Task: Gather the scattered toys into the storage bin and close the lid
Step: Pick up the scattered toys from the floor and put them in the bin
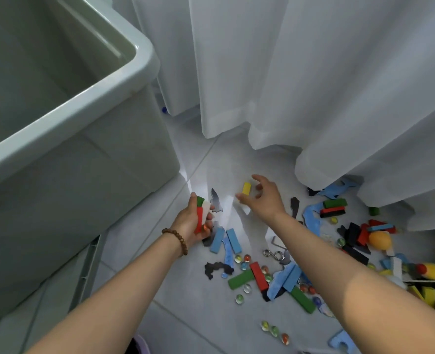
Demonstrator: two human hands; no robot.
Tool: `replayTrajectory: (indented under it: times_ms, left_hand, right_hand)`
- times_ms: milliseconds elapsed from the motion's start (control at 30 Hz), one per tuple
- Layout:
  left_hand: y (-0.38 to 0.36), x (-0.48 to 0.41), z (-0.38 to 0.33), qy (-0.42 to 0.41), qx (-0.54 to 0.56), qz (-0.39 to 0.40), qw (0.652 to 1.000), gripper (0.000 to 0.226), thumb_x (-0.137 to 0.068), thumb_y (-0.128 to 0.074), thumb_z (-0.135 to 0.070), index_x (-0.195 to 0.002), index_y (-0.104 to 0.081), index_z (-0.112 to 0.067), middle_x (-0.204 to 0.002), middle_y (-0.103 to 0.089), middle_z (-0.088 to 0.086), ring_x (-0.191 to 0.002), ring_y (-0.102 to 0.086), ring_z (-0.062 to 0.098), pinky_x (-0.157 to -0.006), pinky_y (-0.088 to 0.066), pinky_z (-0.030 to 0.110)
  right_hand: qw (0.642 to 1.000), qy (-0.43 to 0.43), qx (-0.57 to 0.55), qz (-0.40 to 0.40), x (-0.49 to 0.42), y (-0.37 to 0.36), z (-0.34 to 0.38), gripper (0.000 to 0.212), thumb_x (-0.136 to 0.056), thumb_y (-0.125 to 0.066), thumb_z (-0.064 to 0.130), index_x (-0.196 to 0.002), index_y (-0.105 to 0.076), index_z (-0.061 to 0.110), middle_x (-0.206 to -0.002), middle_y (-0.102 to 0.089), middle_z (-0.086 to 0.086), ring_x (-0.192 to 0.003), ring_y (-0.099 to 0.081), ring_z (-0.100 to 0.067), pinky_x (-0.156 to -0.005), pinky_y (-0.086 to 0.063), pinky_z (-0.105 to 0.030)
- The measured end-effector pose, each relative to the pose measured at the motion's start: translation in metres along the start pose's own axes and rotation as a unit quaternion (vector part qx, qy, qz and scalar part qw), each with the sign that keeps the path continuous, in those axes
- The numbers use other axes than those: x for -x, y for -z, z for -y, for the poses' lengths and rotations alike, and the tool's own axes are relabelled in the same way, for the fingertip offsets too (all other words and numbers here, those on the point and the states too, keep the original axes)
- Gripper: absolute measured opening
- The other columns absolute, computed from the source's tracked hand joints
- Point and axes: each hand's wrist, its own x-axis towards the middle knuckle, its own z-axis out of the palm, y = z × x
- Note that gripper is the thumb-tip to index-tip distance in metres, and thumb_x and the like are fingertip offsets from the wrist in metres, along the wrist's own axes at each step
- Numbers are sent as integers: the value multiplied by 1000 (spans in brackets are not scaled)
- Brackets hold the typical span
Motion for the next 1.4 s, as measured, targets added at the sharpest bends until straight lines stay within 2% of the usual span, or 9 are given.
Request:
replayTrajectory:
  times_ms: [100, 200, 333, 600, 767, 1000, 1133, 1300, 1400]
  left_hand:
    - [7, -4, 2, -61, -80, -64, 993, 62, -94, -26, -57, -81, -59, -6, -59, -51, 4, -45, -43, 13, -43, -36, 20]
    - [17, -1, 8, -103, -160, -58, 980, 62, -95, -25, -55, -82, -63, -8, -60, -53, 4, -45, -43, 14, -46, -38, 22]
    - [32, 8, 14, -144, -275, -58, 949, 57, -97, -26, -51, -91, -63, -9, -63, -54, 4, -52, -45, 14, -43, -40, 18]
    - [42, 21, 35, -126, -329, -23, 936, 58, -97, -24, -51, -104, -67, -13, -66, -51, 5, -53, -43, 14, -41, -39, 16]
    - [41, 24, 42, -95, -331, -7, 939, 58, -96, -27, -51, -106, -66, -10, -65, -53, 5, -54, -46, 15, -44, -41, 20]
    - [39, 27, 42, -78, -307, -3, 949, 55, -95, -29, -53, -82, -61, -11, -61, -53, 6, -50, -46, 15, -43, -43, 20]
    - [37, 26, 38, -69, -279, 1, 958, 55, -95, -28, -55, -92, -60, -10, -65, -54, 5, -52, -46, 15, -46, -45, 23]
    - [30, 27, 35, -96, -276, 32, 956, 50, -97, -27, -52, -101, -63, -18, -64, -54, 3, -51, -45, 13, -43, -43, 19]
    - [26, 29, 32, -108, -290, 35, 950, 49, -97, -25, -52, -110, -63, -23, -63, -54, 1, -51, -45, 11, -44, -43, 19]
  right_hand:
    - [994, 12, 107, 15, 0, -16, -2, 62, -81, -70, 34, -134, -41, 21, -132, -37, -6, -116, -46, -24, -98, -42, -34]
    - [985, 51, 167, 4, 11, -20, -4, 35, -86, -63, 23, -118, -50, 17, -119, -50, -7, -98, -52, -21, -84, -46, -28]
    - [997, 50, 47, 29, 36, -15, -4, 22, -83, -65, 16, -103, -56, 17, -99, -58, -5, -82, -53, -17, -75, -49, -28]
    - [993, 82, 53, 66, 75, -33, -12, 28, -79, -72, 21, -101, -56, 19, -94, -52, 2, -73, -48, -9, -68, -42, -24]
    - [991, -50, 110, 52, 73, -30, -18, 45, -74, -77, 36, -106, -56, 13, -103, -57, -2, -91, -57, -19, -78, -49, -30]
    - [987, -141, -47, 67, 68, -40, -5, 24, -70, -81, 27, -82, -65, 15, -94, -68, -6, -86, -65, -22, -63, -56, -31]
    - [975, -167, -132, 64, 67, -46, -1, 19, -71, -80, 23, -65, -63, 21, -85, -70, -8, -81, -67, -23, -79, -57, -40]
    - [952, -172, -234, 91, 73, -43, 1, 13, -80, -73, 13, -88, -70, 3, -75, -66, -4, -64, -60, -11, -56, -50, -12]
    - [936, -186, -283, 95, 74, -39, -4, 19, -86, -66, 10, -100, -67, -2, -80, -66, -7, -65, -61, -12, -53, -52, -12]
